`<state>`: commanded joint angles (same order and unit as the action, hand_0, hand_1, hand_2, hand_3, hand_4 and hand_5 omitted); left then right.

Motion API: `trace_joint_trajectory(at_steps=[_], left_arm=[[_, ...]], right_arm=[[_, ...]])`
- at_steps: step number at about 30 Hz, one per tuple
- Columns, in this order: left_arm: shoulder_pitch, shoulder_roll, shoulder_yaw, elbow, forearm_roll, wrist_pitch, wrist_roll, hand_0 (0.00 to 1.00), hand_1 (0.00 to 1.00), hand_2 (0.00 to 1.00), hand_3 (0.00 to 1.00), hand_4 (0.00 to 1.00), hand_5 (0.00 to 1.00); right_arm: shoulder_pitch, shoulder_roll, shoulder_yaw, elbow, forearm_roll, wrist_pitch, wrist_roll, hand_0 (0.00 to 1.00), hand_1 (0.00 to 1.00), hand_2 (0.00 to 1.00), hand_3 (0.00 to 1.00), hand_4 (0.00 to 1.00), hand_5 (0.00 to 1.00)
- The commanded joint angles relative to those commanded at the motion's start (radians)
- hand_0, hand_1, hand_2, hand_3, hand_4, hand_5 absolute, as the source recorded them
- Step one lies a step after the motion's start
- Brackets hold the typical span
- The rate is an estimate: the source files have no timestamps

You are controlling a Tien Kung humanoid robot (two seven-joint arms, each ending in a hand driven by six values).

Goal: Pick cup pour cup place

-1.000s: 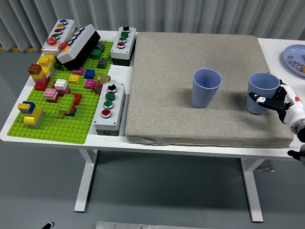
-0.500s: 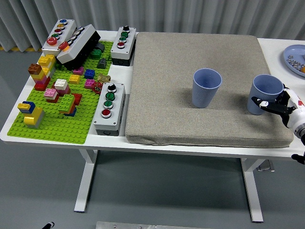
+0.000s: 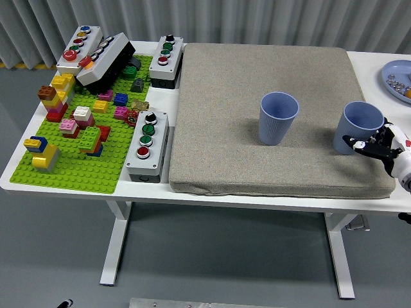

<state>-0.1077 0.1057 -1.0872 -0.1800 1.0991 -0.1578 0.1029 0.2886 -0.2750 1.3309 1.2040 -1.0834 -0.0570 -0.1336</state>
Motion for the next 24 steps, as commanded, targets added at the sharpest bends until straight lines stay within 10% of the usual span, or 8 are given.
trace_joint_trajectory(at_steps=[24], left_arm=[[0.019, 0.009, -0.029, 0.000, 0.005, 0.002, 0.003, 0.828, 0.787, 0.856, 0.774, 0.599, 0.998]], right_arm=[[-0.145, -0.115, 0.060, 0.191, 0.012, 0.017, -0.044, 0.959, 0.939, 0.998, 0.998, 0.820, 0.286]])
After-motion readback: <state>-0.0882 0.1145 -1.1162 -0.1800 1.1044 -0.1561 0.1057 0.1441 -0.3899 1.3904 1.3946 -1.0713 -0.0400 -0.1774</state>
